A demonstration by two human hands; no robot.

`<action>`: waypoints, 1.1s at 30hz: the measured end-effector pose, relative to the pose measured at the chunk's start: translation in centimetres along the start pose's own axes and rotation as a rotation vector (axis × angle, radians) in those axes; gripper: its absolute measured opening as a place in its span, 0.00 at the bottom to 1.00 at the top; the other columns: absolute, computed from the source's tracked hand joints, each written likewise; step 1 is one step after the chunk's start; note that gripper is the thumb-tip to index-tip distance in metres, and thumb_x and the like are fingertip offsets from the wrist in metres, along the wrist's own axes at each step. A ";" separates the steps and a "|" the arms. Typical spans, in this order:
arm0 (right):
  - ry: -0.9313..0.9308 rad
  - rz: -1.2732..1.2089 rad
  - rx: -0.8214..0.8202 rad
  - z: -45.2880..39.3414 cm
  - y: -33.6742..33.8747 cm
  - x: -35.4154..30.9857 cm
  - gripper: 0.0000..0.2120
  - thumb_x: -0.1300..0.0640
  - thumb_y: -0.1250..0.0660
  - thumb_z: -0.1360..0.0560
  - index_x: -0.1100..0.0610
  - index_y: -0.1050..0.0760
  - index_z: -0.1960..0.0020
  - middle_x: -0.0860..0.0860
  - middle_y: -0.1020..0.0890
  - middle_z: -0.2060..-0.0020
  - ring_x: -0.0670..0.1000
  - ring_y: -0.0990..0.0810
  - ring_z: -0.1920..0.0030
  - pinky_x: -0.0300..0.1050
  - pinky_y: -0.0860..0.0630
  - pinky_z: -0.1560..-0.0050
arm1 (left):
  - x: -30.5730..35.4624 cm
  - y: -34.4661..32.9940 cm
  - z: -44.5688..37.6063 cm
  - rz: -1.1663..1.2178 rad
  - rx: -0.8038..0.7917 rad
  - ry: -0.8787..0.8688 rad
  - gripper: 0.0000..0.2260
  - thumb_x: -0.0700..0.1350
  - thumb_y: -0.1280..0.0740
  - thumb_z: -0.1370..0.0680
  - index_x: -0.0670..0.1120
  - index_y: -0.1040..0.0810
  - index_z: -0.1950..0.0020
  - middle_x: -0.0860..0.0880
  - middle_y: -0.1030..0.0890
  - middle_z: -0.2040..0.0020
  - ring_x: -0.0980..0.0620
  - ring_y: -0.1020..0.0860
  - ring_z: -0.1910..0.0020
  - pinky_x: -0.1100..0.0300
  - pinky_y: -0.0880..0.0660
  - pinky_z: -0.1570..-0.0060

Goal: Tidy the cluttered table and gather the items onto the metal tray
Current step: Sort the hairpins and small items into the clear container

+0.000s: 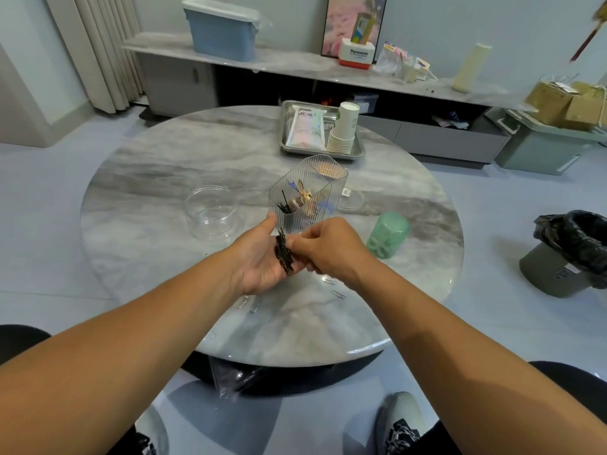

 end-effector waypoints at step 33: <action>-0.212 0.534 -0.130 -5.7 -1.7 1.5 0.07 0.64 0.31 0.24 0.65 0.21 0.48 0.60 0.17 0.51 0.56 0.22 0.56 0.48 0.22 0.57 | 6.3 8.3 1.8 -1.733 0.594 -0.230 0.04 0.42 0.31 0.25 0.42 0.22 0.58 0.47 0.23 0.64 0.46 0.28 0.65 0.60 0.33 0.66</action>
Point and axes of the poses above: each hand's wrist, its own z-axis away from the middle knuckle, its own y-axis out of the back of the hand, x = y × z, the point moved 7 cm from there along -z, towards the middle knuckle
